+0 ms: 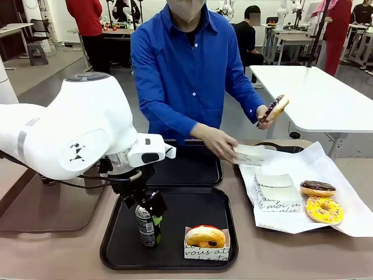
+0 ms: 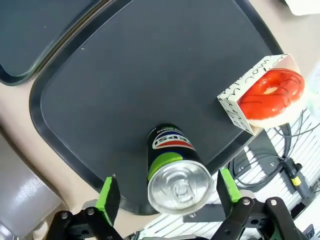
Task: Set up donuts and drinks on trays.
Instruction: Pick up one Pepsi coke and place it on the Flat Tray, then pick up one Pepsi coke from the Handle tray and place it on the Flat Tray without a Pepsi coke.
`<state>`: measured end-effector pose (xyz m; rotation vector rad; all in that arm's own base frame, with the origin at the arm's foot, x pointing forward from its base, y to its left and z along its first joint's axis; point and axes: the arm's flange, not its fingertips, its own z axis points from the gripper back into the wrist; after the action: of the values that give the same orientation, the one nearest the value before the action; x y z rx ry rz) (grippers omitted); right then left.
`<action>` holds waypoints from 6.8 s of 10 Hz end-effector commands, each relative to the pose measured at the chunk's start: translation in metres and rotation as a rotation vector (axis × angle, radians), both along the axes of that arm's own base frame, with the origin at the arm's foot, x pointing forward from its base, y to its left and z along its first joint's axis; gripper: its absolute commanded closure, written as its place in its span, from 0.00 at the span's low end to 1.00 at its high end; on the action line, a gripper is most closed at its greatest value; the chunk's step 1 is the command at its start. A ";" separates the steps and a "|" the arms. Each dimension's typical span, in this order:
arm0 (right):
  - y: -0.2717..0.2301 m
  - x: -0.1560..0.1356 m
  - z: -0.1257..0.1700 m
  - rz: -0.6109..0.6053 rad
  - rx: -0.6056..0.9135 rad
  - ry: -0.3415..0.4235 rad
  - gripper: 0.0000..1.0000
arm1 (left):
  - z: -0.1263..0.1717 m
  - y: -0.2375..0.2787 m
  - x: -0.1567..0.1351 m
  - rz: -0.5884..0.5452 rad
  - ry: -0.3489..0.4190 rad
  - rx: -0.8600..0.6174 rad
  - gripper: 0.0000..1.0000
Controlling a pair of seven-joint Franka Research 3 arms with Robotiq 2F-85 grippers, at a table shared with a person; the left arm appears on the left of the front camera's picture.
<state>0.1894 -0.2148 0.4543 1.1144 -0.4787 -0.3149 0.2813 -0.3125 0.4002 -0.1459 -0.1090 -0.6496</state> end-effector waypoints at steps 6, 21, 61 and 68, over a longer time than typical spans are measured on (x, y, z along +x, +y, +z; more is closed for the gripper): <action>-0.002 0.002 0.001 0.004 0.013 -0.029 0.00 | 0.060 0.106 -0.030 0.156 -0.009 -0.114 0.00; -0.002 0.002 0.001 0.004 0.013 -0.029 0.00 | 0.170 0.165 0.145 0.561 -0.226 -0.054 0.00; -0.002 0.002 0.001 0.004 0.013 -0.029 0.00 | 0.001 0.333 0.229 0.737 0.093 0.115 0.00; -0.002 0.002 0.001 0.004 0.013 -0.029 0.00 | -0.016 0.332 0.231 0.733 0.075 0.134 0.00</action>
<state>0.1891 -0.2148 0.4548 1.1126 -0.4787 -0.3134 0.5118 0.0210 0.3882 -0.0243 -0.0192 0.0821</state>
